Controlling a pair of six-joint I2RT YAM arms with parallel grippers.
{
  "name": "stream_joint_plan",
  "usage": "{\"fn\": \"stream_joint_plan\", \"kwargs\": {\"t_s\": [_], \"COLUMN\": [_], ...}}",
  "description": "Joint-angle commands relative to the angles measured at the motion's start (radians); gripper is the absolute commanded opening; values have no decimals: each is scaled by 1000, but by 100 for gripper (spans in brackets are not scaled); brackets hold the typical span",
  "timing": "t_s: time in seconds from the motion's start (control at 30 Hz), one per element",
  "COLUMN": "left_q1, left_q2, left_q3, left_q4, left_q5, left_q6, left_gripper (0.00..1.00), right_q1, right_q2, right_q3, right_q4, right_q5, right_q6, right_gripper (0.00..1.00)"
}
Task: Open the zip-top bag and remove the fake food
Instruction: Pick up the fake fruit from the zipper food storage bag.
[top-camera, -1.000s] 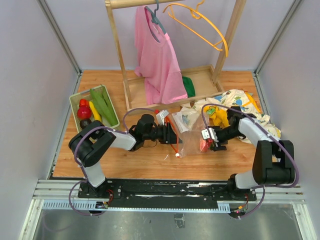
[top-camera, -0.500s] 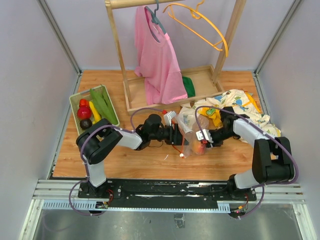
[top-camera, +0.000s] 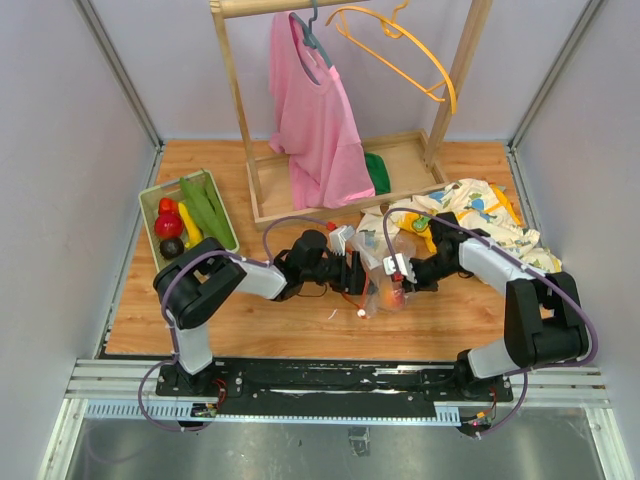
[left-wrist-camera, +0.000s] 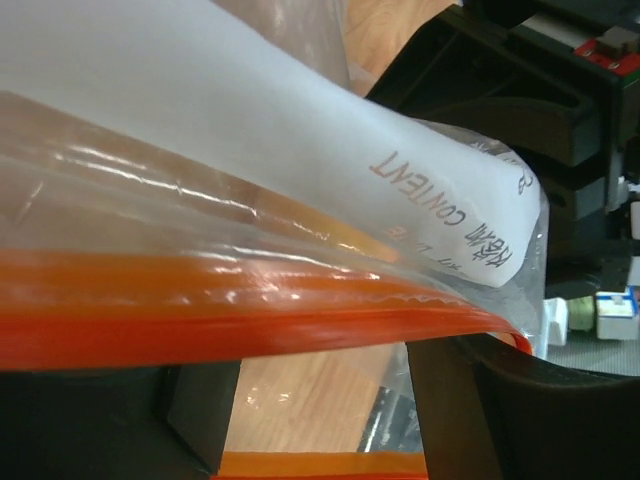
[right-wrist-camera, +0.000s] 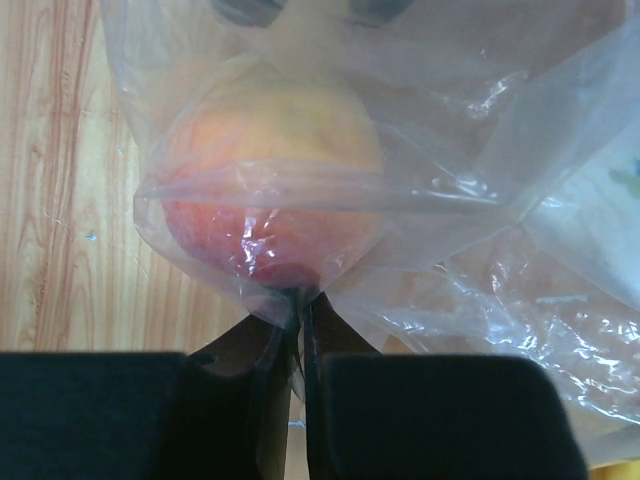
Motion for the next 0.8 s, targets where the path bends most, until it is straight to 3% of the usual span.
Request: {"fn": "stream_joint_plan", "kwargs": {"t_s": [0.0,0.17,0.37,0.57,0.77], "left_q1": [-16,-24,-28,-58,-121], "left_q2": [-76,-196,-199,-149,-106], "left_q3": [15,-49,-84,-80,-106], "left_q4": [-115,-101,4,73,132], "left_q5": [-90,-170,-23,31,-36], "left_q6": [171,394,660,792,891], "left_gripper": [65,60,56,55,61], "right_q1": [23,23,35,88,123], "right_q2": [11,7,6,-14,2], "right_q3": [24,22,38,28,37], "right_q4": [-12,-13,-25,-6,19], "right_q5": [-21,-24,-42,-50,-53], "right_q6": [51,49,45,63,104], "right_gripper": [6,6,6,6,5]}}
